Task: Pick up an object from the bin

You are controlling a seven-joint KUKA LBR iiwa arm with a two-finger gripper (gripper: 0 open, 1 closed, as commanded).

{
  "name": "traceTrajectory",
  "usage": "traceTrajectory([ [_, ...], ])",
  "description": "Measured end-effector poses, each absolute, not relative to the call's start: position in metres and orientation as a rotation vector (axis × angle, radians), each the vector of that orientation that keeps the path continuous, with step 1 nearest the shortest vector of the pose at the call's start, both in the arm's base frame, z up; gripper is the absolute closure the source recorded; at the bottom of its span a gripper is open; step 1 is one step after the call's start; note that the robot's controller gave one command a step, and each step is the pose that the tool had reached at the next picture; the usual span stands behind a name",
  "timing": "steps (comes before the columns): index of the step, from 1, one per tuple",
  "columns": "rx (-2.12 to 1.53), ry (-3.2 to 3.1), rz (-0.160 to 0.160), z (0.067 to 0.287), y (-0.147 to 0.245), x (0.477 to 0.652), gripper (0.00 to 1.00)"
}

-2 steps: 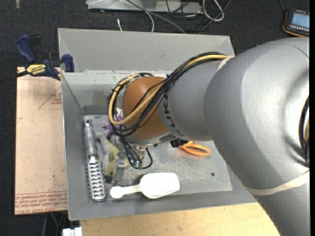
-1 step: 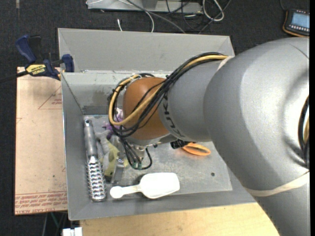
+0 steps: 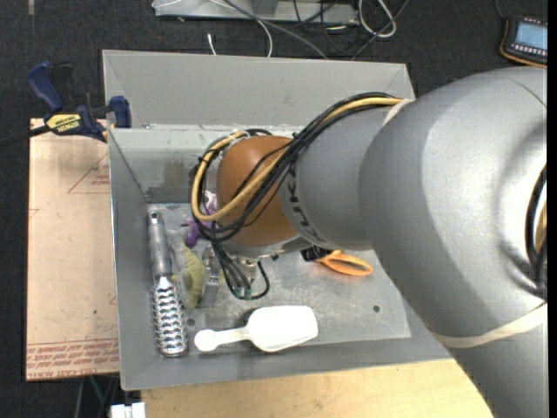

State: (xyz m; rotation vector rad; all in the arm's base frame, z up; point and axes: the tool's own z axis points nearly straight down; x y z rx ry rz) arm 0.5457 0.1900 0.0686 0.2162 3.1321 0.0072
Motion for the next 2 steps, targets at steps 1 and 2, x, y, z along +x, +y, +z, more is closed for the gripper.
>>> traceTrajectory([
  [1, 0.214, 3.132, 0.007, 0.0686, 0.19, 0.5458, 1.0],
  [2, 0.216, 3.134, 0.007, 0.0734, 0.1896, 0.5453, 1.0],
])
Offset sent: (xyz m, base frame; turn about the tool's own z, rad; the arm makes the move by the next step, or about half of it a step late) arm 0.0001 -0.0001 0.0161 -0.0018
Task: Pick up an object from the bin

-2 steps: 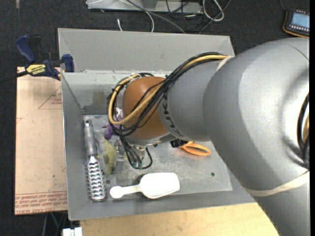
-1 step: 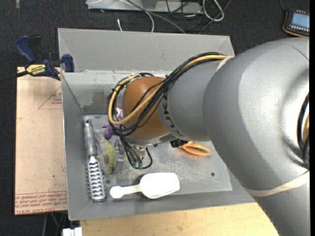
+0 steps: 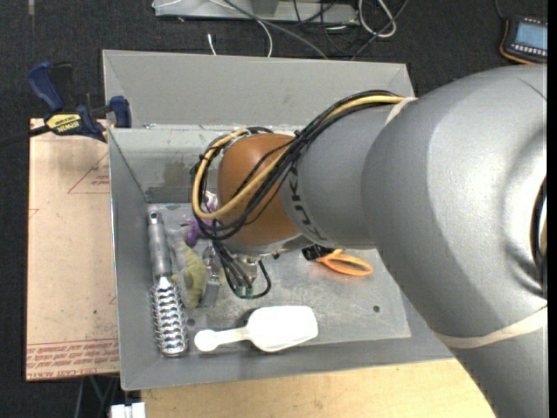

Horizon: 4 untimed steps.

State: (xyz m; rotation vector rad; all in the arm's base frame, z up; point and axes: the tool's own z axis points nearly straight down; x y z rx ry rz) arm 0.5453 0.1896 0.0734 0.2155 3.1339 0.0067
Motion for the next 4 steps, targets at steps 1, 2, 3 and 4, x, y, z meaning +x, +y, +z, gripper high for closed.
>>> traceTrajectory([
  [1, 0.217, 3.135, 0.007, 0.09, 0.19, 0.545, 1.0],
  [2, 0.217, 3.142, 0.003, 0.12, 0.189, 0.543, 1.0],
  [3, 0.216, 3.134, 0.009, 0.153, 0.19, 0.545, 1.0],
  [4, 0.217, 3.136, 0.008, 0.166, 0.19, 0.545, 1.0],
])
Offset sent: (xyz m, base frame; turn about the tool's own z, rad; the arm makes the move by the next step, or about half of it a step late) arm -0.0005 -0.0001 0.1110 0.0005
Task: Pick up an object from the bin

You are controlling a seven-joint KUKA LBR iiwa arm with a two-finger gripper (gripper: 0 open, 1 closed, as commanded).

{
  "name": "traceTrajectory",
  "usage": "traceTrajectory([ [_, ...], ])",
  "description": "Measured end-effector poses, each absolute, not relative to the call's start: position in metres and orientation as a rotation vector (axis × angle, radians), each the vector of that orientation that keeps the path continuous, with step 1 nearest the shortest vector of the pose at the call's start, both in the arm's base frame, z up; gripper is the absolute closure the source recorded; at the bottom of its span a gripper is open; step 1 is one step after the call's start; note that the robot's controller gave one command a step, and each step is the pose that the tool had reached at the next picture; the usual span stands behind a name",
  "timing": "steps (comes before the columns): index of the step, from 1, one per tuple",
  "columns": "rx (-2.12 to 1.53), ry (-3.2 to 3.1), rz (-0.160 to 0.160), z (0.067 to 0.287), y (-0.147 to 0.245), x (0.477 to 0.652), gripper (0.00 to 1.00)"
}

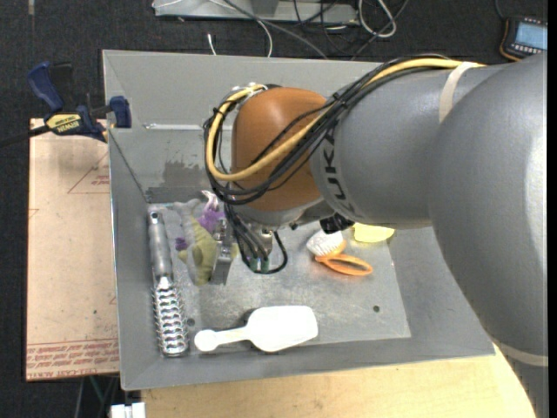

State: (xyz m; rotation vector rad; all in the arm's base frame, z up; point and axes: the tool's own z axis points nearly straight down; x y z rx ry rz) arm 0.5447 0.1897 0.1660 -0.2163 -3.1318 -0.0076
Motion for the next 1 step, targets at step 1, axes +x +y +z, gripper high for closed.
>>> traceTrajectory([
  [1, -0.217, -3.134, -0.009, 0.1795, 0.1898, 0.5453, 1.0],
])
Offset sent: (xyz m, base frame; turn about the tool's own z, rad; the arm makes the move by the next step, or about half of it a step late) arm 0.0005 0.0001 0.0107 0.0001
